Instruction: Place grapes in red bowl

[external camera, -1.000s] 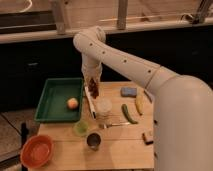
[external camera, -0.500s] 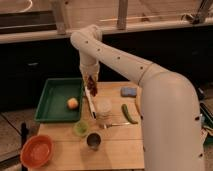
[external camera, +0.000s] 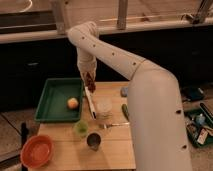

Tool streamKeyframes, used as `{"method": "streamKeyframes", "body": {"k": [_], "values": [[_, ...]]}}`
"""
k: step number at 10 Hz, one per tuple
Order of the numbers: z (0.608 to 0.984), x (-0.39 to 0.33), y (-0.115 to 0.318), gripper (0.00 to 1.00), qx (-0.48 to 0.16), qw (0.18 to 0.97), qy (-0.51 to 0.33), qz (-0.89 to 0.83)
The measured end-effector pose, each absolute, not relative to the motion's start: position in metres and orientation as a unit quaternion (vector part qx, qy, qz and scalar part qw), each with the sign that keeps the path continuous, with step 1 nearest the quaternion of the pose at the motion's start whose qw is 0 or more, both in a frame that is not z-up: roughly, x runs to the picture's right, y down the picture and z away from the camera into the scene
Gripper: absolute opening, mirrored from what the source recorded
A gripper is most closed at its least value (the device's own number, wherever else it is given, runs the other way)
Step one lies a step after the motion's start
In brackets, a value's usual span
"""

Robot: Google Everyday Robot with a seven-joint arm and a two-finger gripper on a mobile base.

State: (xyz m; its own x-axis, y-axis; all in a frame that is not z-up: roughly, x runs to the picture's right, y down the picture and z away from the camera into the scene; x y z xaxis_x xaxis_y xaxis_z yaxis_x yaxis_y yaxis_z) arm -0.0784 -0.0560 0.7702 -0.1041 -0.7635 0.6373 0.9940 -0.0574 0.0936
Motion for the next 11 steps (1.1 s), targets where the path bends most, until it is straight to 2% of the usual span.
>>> {"method": "streamKeyframes", "body": {"k": [7,11], "values": [[0.754,-0.093,-0.058,0.03,-0.195,0.616,-0.288,-0.707],[0.721,-0.126,-0.044,0.03,-0.17,0.577,-0.312,-0.735]]}}
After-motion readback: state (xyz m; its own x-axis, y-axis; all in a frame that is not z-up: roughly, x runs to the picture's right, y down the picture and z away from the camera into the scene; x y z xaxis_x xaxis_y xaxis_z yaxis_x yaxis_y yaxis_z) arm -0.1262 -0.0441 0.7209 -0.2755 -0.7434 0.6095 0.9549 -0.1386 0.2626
